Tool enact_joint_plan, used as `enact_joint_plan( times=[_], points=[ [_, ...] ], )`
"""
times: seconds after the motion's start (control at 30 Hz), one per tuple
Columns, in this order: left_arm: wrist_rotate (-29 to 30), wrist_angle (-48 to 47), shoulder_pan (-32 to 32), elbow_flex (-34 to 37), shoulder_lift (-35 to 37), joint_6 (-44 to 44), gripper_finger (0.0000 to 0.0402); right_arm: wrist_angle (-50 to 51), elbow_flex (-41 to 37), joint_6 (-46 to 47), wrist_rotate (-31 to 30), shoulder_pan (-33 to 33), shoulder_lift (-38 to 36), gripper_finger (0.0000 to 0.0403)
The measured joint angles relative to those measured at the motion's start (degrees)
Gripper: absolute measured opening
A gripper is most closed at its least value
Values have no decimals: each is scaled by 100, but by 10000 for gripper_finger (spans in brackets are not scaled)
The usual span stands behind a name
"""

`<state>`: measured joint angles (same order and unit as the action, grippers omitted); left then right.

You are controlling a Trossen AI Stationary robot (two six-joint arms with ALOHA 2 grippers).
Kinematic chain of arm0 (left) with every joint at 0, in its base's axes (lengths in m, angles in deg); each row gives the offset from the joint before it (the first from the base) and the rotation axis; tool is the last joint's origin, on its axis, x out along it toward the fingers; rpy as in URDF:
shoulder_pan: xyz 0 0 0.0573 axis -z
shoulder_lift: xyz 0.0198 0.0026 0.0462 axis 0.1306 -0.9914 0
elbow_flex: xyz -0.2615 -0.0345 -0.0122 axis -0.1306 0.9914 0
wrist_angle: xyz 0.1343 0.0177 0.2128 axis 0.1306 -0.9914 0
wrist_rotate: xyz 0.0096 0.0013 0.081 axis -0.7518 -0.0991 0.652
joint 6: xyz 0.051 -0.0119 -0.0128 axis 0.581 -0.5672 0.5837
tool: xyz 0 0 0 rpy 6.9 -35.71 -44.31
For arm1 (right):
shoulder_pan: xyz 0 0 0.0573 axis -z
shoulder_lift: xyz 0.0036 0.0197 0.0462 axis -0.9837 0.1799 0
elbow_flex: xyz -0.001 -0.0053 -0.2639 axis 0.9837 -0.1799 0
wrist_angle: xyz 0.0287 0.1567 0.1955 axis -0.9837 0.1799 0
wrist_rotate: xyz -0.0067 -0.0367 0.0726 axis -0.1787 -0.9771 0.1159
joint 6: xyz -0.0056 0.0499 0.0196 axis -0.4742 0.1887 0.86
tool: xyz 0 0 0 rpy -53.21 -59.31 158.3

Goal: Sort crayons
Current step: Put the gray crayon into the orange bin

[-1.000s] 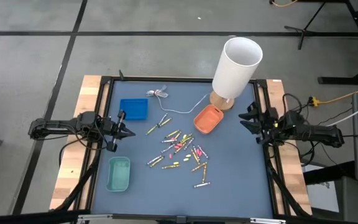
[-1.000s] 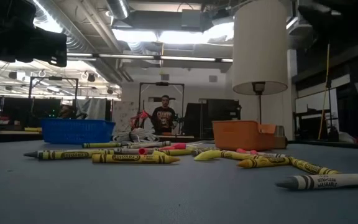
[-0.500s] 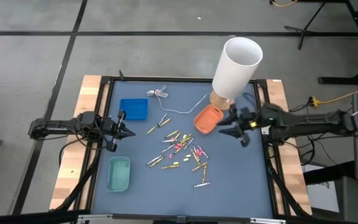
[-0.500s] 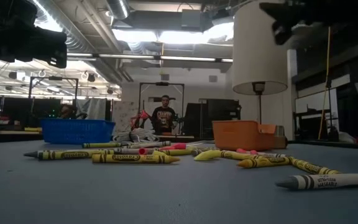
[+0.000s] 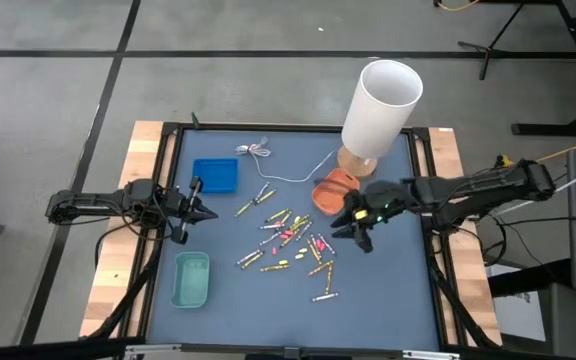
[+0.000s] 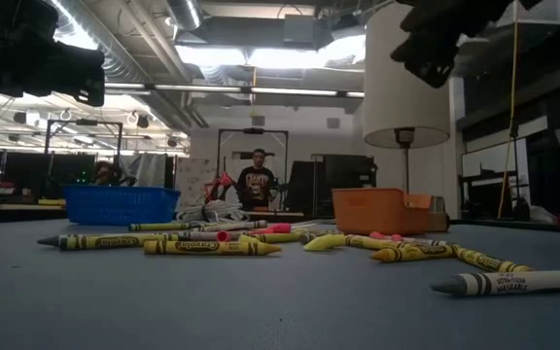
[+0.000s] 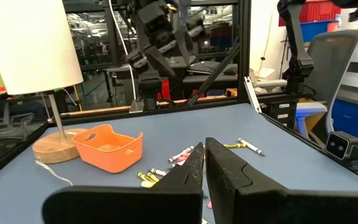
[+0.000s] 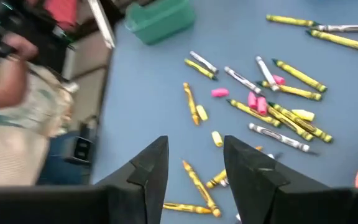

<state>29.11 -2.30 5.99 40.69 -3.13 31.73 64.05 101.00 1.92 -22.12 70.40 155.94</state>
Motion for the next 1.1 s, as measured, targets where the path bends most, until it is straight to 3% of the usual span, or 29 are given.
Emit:
enact_joint_plan(
  times=[0.13, 0.37, 0.67, 1.1],
  points=[
    [0, -1, 0, 1, 1, -2, 2, 56, 46, 12, -685, -376, 415, 154],
    [0, 0, 0, 1, 1, -3, 2, 91, 44, 568, -1310, -820, 1179, 154],
    [0, 0, 1, -1, 1, -2, 2, 379, 44, 1141, -1687, -1085, 2033, 154],
    [1, 1, 0, -1, 1, -2, 2, 310, 42, 1183, -1984, -1101, 2700, 154]
  ],
)
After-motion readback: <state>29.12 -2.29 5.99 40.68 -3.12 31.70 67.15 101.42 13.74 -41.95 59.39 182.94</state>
